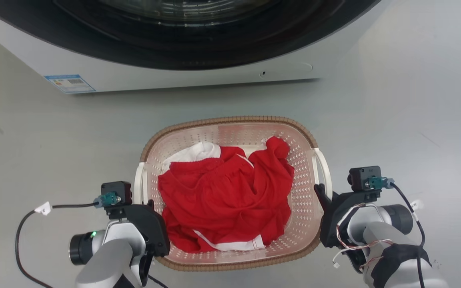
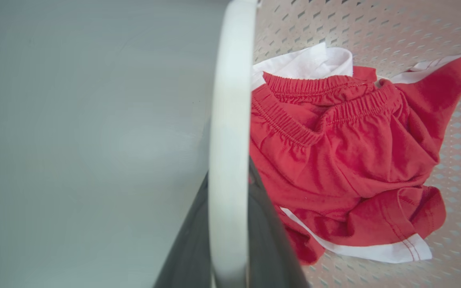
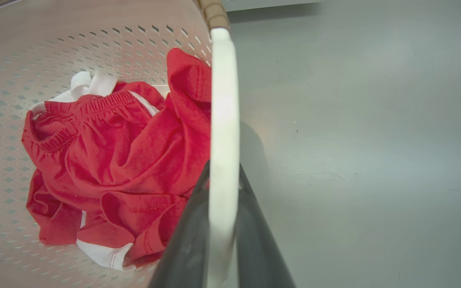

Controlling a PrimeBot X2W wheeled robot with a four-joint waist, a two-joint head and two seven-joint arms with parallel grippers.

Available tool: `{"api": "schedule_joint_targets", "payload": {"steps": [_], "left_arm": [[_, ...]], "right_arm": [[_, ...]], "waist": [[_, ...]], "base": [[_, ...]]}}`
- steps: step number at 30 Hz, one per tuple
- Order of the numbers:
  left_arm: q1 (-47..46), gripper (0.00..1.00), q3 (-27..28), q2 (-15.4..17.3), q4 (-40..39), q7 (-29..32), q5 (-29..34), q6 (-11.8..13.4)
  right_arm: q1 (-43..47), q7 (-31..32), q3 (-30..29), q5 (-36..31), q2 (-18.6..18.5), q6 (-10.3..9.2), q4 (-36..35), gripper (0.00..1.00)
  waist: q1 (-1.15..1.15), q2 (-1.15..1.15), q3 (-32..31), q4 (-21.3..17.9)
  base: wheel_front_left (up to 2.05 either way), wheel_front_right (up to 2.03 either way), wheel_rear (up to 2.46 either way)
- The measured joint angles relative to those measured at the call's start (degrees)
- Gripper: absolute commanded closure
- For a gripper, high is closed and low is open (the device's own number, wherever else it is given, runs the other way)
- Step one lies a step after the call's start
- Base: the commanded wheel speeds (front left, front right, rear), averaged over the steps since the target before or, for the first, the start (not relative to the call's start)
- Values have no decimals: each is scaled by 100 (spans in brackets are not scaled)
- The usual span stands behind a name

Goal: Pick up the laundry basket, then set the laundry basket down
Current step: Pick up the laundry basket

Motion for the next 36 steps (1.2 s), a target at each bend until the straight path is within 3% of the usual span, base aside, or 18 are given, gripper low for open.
{"api": "schedule_joint_targets", "payload": {"steps": [19, 36], "left_arm": [[1121, 100, -704, 10, -207, 572, -728, 11], [1672, 100, -990, 13, -153, 1159, -1138, 52]], "right_arm": [[992, 593, 115, 381, 19, 8, 179, 100], [1619, 1217, 309, 661, 24, 8, 197, 100]], "waist": [[-1, 0, -1436, 4], [0, 0, -2459, 24]], "base": [[0, 0, 0], [0, 0, 0]]}}
